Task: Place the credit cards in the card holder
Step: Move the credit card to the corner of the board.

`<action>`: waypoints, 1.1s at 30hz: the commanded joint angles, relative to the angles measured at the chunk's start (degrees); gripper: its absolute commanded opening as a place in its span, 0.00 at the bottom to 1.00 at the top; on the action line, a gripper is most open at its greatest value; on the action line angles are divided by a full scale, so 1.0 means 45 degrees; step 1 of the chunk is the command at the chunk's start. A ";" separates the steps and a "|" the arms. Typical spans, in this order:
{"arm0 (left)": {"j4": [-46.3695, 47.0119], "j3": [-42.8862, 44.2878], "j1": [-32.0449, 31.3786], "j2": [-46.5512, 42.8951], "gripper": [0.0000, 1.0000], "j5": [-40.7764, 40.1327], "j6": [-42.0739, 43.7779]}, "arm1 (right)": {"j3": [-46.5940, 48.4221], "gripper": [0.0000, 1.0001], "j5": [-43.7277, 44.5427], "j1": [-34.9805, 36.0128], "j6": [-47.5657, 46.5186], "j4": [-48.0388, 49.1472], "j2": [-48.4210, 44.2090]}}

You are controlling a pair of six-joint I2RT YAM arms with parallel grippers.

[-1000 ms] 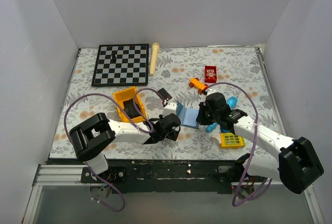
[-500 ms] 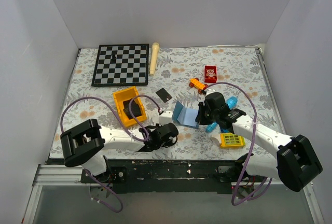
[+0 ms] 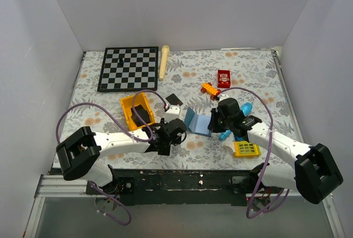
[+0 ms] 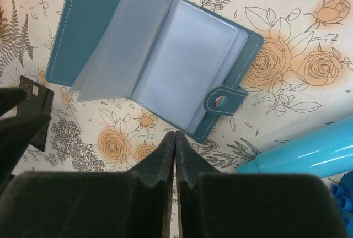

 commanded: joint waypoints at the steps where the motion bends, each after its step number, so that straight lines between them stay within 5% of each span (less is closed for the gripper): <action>1: 0.0705 0.0269 0.0999 -0.0163 0.42 0.0016 0.1254 | 0.0270 0.09 -0.0099 0.0015 -0.0006 0.0228 -0.0445; 33: 0.2288 -0.0668 0.1998 0.1693 0.42 0.0701 0.1920 | 0.1969 0.07 -0.0763 -0.0004 -0.0142 0.1517 0.3050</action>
